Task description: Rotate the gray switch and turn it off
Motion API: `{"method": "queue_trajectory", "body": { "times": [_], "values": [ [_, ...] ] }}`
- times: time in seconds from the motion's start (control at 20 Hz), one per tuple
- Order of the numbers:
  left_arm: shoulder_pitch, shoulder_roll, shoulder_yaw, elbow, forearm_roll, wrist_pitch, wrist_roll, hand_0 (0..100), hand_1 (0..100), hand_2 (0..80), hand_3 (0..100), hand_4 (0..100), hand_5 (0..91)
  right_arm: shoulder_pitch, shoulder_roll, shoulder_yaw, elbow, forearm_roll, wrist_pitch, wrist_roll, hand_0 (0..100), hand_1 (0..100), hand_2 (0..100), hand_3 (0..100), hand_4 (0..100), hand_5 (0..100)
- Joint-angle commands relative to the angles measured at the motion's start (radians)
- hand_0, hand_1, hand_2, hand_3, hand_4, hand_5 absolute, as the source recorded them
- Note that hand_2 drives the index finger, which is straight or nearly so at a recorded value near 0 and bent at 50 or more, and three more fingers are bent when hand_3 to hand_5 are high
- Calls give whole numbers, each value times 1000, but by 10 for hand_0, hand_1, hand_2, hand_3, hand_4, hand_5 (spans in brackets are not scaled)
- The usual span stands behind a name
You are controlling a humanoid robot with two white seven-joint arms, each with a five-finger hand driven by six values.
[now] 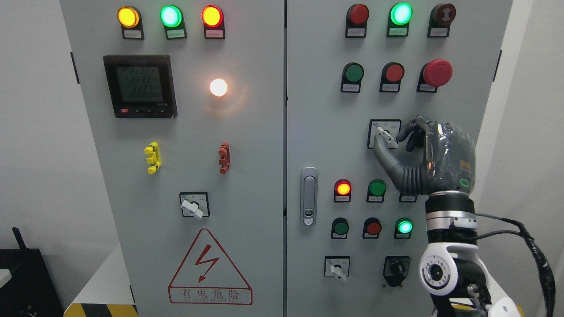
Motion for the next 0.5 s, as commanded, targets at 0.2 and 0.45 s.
{"method": "queue_trajectory", "body": {
  "times": [0.2,0.45],
  "values": [
    [0,0,32,23,-8,1,-1,120,389,0,0,0,0,-9,2,1,12,-2,0,0,269,397,640,845,809,977],
    [1,0,32,23,-8,1,-1,120,389,0,0,0,0,-9,2,3,12,-2,0,2,281,389,645,860,815,978]
  ]
}}
